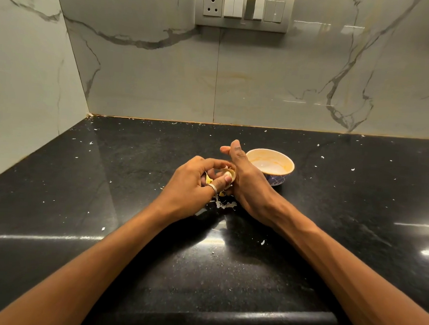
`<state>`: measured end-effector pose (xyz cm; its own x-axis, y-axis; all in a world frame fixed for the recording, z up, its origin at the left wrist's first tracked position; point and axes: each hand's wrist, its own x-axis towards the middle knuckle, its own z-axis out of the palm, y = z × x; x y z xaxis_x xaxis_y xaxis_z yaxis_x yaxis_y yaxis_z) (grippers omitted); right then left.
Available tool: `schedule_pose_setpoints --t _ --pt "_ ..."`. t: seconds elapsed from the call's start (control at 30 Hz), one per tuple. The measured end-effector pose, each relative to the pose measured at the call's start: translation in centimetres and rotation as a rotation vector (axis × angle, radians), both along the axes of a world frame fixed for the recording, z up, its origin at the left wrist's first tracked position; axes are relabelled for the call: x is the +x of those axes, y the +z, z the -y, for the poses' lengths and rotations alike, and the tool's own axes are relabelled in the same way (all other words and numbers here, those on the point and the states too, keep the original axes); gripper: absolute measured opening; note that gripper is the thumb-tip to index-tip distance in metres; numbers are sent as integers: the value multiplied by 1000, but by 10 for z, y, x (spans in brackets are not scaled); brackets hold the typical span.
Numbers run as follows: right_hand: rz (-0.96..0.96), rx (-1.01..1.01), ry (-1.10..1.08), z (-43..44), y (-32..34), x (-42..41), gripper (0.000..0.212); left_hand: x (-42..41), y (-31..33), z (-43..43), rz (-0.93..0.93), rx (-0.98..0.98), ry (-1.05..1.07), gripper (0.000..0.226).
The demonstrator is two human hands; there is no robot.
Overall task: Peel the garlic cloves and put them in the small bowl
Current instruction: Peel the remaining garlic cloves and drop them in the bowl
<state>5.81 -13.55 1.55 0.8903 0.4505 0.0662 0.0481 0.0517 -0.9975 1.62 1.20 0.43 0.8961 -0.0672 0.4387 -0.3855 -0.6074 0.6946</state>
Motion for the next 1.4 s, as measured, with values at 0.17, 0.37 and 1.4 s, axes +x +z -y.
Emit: schedule_pose_setpoints --t 0.17,0.37,1.4 --pt "-5 -1 -22 -2 0 0 66 3 0 -2 -22 -98 12 11" --pt "38 -53 -17 4 5 -3 42 2 1 -5 -49 -199 19 5" --pt "187 -20 -83 11 3 -3 32 7 2 -10 -64 -424 73 18"
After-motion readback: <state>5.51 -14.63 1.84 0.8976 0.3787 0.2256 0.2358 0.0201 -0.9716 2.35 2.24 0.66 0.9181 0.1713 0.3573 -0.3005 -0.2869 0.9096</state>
